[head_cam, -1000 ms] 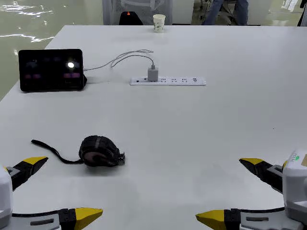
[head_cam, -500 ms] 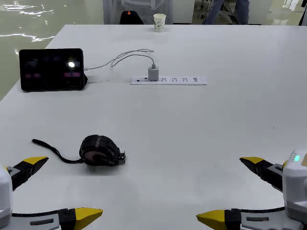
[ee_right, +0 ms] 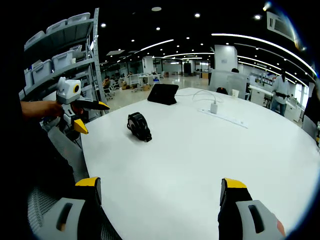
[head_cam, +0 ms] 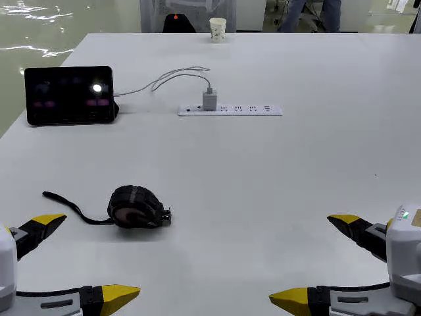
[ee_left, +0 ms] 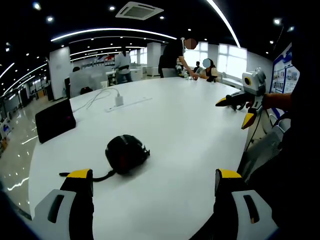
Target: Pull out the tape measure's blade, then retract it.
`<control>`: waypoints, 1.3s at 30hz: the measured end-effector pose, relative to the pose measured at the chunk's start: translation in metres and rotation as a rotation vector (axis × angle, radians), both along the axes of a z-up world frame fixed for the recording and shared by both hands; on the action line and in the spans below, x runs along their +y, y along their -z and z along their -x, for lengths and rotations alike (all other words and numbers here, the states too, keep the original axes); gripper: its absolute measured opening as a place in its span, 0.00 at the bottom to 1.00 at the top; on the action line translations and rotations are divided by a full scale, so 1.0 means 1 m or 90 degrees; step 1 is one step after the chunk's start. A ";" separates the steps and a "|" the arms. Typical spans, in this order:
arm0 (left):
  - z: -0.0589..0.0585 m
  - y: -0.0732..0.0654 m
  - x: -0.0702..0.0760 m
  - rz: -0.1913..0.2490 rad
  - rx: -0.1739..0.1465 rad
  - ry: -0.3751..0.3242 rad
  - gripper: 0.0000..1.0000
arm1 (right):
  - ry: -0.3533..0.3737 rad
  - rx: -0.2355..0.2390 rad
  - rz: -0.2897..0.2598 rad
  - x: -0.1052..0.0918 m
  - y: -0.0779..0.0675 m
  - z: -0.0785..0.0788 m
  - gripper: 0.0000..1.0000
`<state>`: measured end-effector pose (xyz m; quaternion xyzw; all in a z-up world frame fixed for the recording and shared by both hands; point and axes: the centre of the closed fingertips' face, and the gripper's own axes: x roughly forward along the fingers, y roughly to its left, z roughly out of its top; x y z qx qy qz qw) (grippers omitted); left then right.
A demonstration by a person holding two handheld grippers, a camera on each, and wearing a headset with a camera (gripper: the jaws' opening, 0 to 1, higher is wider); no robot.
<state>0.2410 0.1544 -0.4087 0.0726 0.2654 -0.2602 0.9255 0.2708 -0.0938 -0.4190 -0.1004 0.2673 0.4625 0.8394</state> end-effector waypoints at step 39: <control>-0.027 0.007 0.008 -0.020 0.024 0.055 0.99 | -0.092 0.009 0.021 0.019 0.009 -0.022 0.96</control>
